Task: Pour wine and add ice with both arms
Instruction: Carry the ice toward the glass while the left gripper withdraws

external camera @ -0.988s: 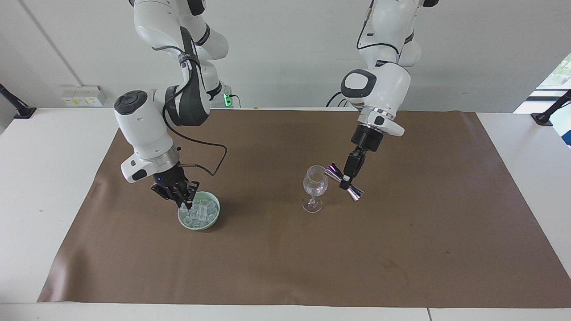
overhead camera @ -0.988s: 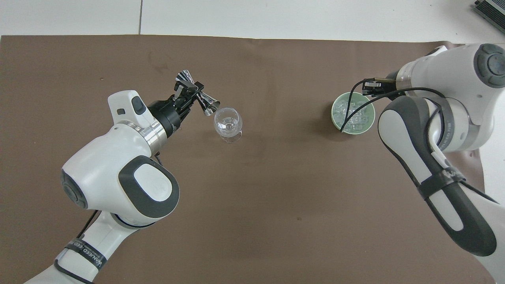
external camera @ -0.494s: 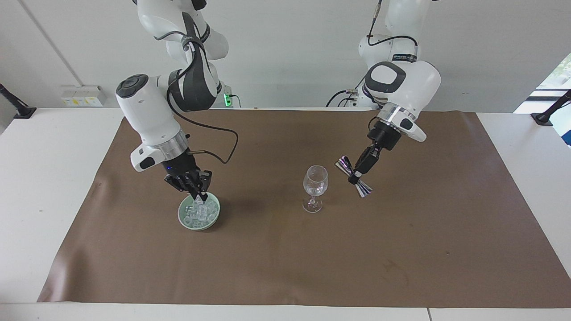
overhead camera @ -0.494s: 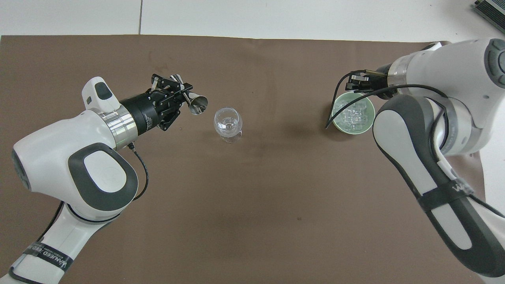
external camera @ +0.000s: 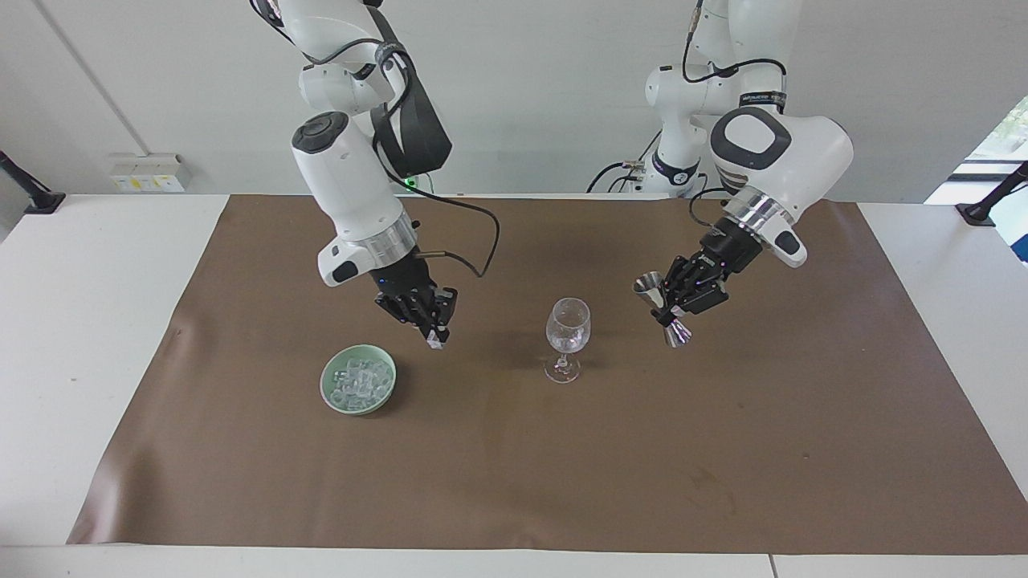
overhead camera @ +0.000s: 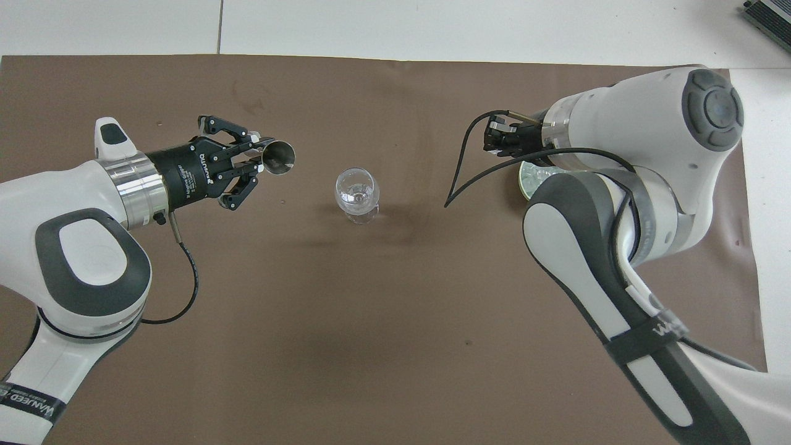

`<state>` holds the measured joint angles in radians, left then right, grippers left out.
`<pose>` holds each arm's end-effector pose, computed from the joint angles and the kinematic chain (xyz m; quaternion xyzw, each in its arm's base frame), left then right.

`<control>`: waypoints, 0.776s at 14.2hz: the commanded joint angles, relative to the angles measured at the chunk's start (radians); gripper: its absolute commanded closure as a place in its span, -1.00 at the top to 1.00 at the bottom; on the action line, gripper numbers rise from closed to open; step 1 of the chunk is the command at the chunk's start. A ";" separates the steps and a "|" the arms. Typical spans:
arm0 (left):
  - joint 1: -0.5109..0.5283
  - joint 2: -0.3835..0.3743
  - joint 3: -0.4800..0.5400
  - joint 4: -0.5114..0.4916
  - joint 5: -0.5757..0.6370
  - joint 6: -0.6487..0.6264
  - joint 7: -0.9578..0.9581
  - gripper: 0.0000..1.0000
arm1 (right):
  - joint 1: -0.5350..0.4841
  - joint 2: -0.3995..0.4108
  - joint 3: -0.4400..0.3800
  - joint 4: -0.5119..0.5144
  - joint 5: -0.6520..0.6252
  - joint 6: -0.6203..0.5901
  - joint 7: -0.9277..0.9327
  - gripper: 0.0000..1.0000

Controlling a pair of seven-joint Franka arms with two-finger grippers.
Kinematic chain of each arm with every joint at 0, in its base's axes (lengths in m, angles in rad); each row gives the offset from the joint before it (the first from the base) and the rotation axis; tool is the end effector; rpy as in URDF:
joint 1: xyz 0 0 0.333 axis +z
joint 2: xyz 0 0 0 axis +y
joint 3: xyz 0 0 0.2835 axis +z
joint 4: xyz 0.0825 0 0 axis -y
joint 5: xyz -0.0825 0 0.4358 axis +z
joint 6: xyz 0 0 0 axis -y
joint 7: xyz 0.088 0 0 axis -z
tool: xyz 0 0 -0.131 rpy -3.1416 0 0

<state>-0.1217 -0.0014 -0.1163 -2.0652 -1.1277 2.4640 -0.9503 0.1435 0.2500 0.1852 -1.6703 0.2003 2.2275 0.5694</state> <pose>0.6198 -0.1630 0.4035 0.6573 0.6089 -0.0909 0.4347 0.6726 0.2314 0.4215 -0.9669 0.1716 -0.0906 0.1654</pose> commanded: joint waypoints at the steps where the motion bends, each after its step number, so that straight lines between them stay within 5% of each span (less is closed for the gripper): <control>1: 0.124 -0.023 -0.008 0.008 0.003 -0.167 -0.108 -1.00 | 0.054 0.005 -0.001 0.043 0.004 0.021 0.093 -1.00; 5: 0.263 0.032 -0.011 0.040 -0.020 -0.328 -0.117 -1.00 | 0.122 0.009 0.000 0.053 -0.007 0.101 0.251 -1.00; 11: 0.361 0.124 -0.010 0.020 -0.271 -0.335 -0.114 -1.00 | 0.217 0.005 0.000 0.055 -0.027 0.101 0.288 -1.00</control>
<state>0.2108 0.0950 -0.1152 -2.0499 -1.3331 2.1467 -1.0502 0.3366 0.2500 0.1859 -1.6284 0.1958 2.3191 0.8192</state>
